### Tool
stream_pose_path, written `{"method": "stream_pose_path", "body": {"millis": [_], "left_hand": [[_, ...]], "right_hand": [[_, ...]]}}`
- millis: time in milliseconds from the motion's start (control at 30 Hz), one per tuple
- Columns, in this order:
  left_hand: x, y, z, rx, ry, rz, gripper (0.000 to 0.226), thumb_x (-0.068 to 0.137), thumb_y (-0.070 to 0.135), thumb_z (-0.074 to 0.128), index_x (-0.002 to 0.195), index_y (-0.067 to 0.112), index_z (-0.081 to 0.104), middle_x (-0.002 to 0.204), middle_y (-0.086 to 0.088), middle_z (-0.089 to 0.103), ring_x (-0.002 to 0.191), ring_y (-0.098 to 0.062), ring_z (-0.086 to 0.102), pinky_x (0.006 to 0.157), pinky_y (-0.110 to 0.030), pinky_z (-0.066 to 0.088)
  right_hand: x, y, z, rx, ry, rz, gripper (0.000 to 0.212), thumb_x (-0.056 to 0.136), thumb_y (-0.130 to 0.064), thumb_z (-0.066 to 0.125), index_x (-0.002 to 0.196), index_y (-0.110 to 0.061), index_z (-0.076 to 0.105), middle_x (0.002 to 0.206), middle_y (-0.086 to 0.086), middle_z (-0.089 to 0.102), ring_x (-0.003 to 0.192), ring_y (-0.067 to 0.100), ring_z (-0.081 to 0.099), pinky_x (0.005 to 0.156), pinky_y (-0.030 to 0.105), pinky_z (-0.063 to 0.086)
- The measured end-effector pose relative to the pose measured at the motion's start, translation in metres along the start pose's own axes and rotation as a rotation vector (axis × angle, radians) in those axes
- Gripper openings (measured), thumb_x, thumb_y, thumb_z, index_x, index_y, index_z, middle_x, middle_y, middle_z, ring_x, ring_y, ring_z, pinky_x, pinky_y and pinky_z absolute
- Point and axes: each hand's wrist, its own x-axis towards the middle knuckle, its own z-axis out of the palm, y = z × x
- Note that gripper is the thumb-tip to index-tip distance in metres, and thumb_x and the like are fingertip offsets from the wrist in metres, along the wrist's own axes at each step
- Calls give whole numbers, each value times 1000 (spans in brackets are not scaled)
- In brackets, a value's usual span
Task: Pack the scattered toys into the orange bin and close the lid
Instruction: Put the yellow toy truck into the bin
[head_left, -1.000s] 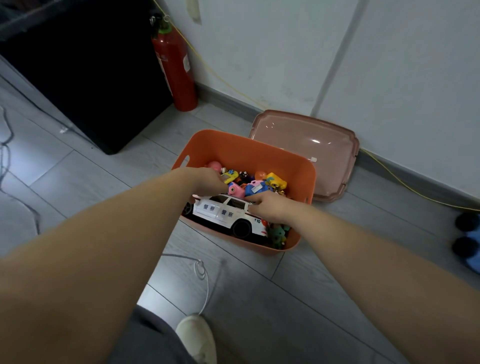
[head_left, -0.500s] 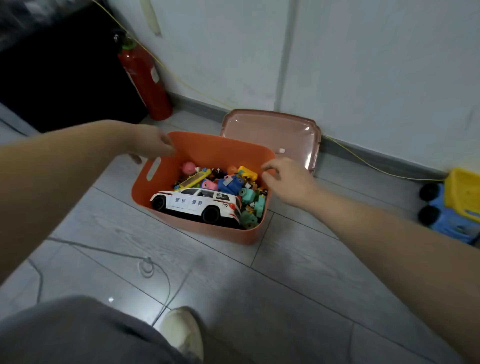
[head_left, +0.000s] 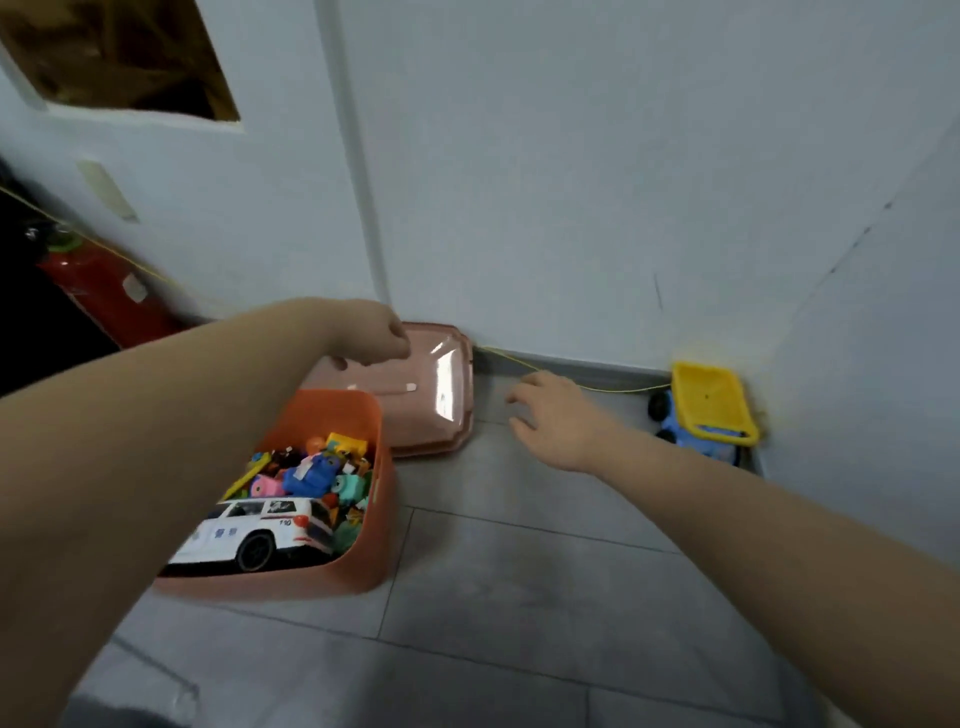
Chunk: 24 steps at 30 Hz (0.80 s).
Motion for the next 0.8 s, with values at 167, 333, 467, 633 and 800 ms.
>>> {"method": "stream_pose_path", "body": {"millis": [167,333,467,633,800], "left_hand": [[28,99,23,178,-21,183,33,94,38,52,119,23,67,111,-1,63,91,-25,66,82,-42,59],[55,169,55,293,-13,275,35,94,37,51,123,25,66,125,-1,64,115,-22,58,99,-33,47],[71,200,82,295,-8,291,36,96,35,50,129,25,64,133,0,62,124,-21,54,102,-27,41],[97,211,113,258,-43,278,39,95,38,50,131,28,60,133,4,61,123,-18,54,102,-26,40],[118,213,133,243,-85,247,42,96,37,51,136,27,54,130,1,62,120,-18,56,99,-25,41]], "right_hand": [[-21,86,-4,-11,32,201,46,98,-36,47,141,-20,51,144,10,44,132,34,43,111,42,36],[-36,167,5,-19,4,447,44,97,-33,45,137,-15,51,134,15,49,122,35,48,102,43,43],[-40,209,17,5,-45,608,37,96,-29,47,129,-12,48,130,16,45,119,39,46,96,44,41],[-34,245,38,83,-21,812,50,92,-35,54,137,-18,38,140,14,30,126,46,35,94,51,42],[-26,285,68,221,-47,924,82,92,-44,58,154,-35,5,157,16,-19,133,59,24,103,63,39]]}}
